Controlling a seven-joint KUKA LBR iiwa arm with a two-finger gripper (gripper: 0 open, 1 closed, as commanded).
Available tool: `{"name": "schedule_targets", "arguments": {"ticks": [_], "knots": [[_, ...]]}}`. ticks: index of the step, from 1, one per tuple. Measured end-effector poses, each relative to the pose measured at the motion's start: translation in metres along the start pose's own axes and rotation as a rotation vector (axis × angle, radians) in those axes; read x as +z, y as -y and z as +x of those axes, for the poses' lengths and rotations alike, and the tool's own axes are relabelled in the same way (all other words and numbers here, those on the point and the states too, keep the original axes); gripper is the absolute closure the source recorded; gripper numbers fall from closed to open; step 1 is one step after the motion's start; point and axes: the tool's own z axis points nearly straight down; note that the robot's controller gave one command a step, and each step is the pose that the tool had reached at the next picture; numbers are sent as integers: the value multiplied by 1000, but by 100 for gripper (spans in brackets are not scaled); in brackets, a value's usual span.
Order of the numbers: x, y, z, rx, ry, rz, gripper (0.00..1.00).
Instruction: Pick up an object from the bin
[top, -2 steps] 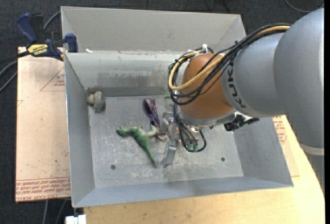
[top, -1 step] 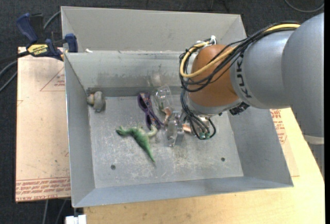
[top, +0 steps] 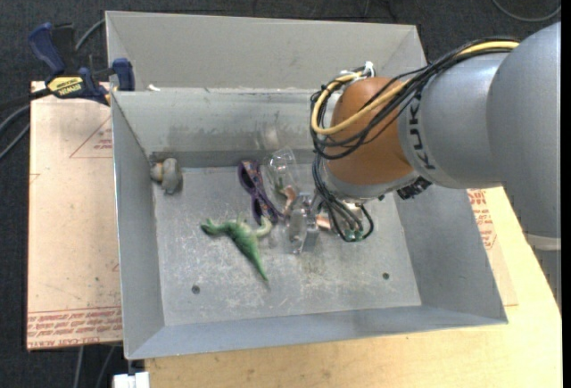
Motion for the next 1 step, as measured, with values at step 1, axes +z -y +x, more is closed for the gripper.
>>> {"name": "schedule_targets", "arguments": {"ticks": [1], "knots": [[-84, -5, -11, 42, 9, -2, 100]]}}
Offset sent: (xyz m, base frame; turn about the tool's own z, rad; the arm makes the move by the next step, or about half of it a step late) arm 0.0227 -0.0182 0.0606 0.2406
